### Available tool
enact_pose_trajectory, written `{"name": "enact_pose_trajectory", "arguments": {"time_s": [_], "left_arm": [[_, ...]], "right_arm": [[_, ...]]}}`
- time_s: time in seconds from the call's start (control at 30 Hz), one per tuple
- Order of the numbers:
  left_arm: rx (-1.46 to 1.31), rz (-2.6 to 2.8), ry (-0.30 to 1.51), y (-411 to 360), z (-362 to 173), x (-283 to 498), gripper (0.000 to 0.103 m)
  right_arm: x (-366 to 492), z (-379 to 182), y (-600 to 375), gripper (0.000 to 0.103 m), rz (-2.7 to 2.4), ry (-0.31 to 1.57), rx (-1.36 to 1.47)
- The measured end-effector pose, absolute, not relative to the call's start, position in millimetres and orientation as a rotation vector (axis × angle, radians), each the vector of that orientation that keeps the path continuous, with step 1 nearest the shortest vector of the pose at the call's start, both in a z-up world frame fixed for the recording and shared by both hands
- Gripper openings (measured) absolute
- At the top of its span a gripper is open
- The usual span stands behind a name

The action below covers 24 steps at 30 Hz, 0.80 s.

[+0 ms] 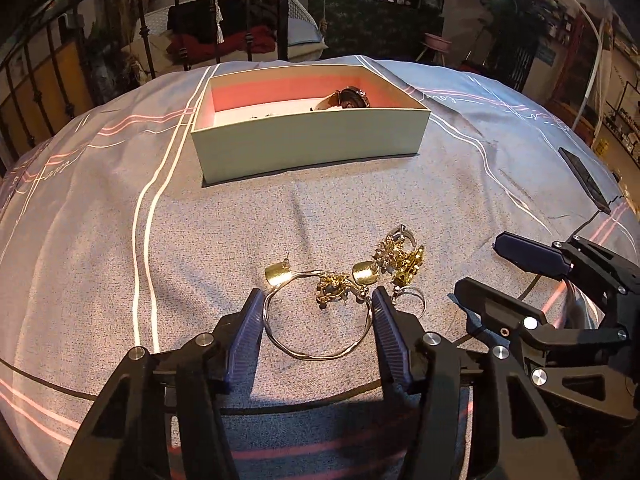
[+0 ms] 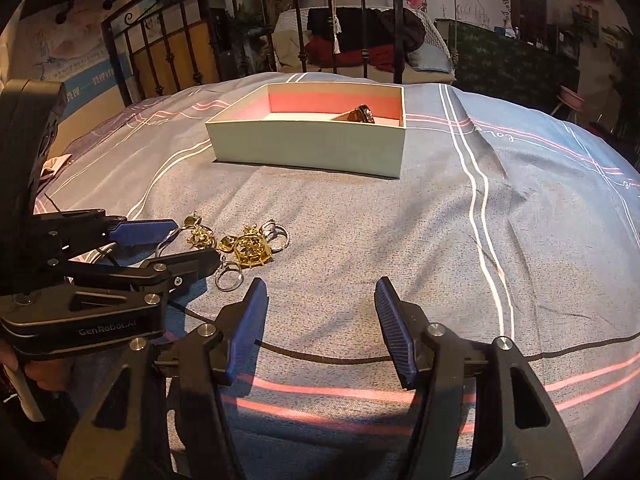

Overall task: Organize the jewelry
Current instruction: 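Move both open tools back to the remaining gold jewelry, then grasp the gold bangle with the left tool while the right tool grasps a gold ring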

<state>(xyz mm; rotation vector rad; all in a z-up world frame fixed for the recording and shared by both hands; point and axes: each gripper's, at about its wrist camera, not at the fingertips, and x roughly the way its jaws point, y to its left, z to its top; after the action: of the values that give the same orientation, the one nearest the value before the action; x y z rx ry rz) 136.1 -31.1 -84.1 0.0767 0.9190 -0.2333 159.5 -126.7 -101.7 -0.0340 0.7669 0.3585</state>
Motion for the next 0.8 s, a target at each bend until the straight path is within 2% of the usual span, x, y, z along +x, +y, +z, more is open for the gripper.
{"name": "enact_pose_trajectory", "arguments": {"time_s": [0.3, 0.5, 0.53, 0.6, 0.8], "left_arm": [[-0.045, -0.262, 0.886, -6.9, -72.4, 128.9, 0.054], [-0.071, -0.248, 0.865, 0.6, -61.9, 130.3, 0.054], [-0.07, -0.249, 0.864, 0.7, -61.1, 130.1, 0.054], [-0.073, -0.248, 0.864, 0.9, -60.4, 129.8, 0.054], [-0.075, -0.249, 0.867, 1.0, -60.2, 128.7, 0.054]], "right_arm": [[153.4, -102.1, -106.1, 0.055, 0.468, 0.781, -0.053], [163.9, -104.9, -84.9, 0.04, 0.53, 0.813, -0.052], [167.6, -105.6, -82.9, 0.036, 0.53, 0.817, -0.05], [171.8, -105.8, -79.0, 0.022, 0.537, 0.821, -0.06], [165.8, -103.7, -78.8, 0.02, 0.538, 0.799, -0.073]]}}
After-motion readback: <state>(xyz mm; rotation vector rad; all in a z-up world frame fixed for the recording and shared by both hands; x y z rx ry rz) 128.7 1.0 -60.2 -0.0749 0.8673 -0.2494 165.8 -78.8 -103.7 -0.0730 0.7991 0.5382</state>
